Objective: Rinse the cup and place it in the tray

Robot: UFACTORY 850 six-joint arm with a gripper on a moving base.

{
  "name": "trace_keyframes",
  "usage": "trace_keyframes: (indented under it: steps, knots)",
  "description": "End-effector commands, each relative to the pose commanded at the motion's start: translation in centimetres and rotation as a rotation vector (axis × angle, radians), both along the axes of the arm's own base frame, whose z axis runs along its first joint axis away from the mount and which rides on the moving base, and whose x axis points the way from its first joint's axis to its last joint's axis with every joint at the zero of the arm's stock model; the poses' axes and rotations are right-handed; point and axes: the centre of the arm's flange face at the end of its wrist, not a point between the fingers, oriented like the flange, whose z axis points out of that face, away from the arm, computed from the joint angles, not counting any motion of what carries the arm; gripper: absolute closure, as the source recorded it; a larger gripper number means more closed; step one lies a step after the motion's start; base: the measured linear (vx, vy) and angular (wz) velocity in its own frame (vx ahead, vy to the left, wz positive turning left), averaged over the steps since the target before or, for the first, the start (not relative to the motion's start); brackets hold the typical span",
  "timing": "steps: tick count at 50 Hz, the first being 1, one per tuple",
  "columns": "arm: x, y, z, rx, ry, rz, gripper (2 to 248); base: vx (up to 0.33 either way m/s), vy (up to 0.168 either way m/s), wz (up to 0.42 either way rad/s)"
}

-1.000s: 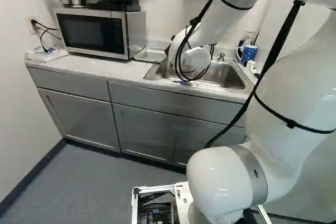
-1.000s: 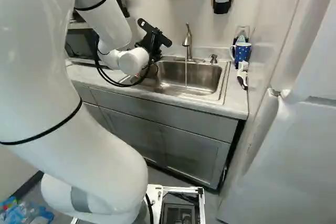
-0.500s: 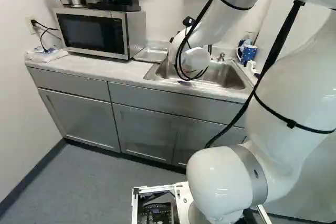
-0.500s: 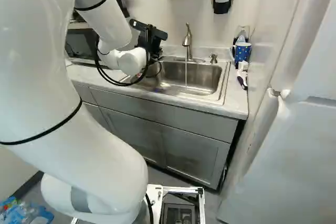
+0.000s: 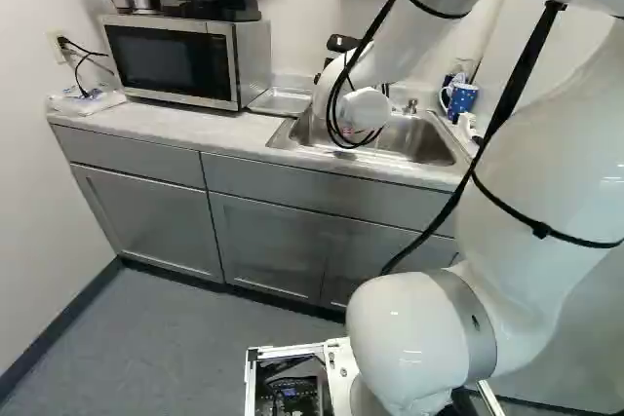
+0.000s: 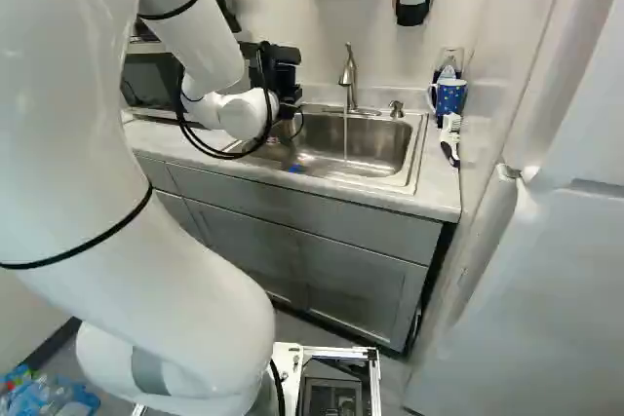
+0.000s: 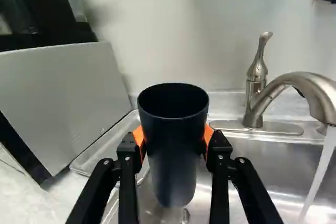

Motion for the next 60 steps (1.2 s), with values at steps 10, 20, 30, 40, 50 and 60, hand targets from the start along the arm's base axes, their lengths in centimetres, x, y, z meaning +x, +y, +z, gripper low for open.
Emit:
trace_keyframes:
  steps: [10,20,30,40,50,60]
  knots:
    - [0.0,0.0,0.0,-0.105,-0.001,0.006,126,0.000,0.000,0.000]
    - [0.0,0.0,0.0,-0.126,-0.001,0.008,126,0.000,0.000,0.000]
    - [1.1,0.6,0.0,-0.126,-0.002,0.020,126,0.000,0.000,0.000]
    - [2.7,1.7,0.0,-0.126,-0.005,0.041,126,0.000,0.000,0.000]
    - [4.0,3.1,0.0,-0.126,-0.008,0.065,126,0.000,0.000,0.000]
    - [5.2,4.5,-0.1,-0.126,-0.012,0.091,126,0.000,0.000,0.000]
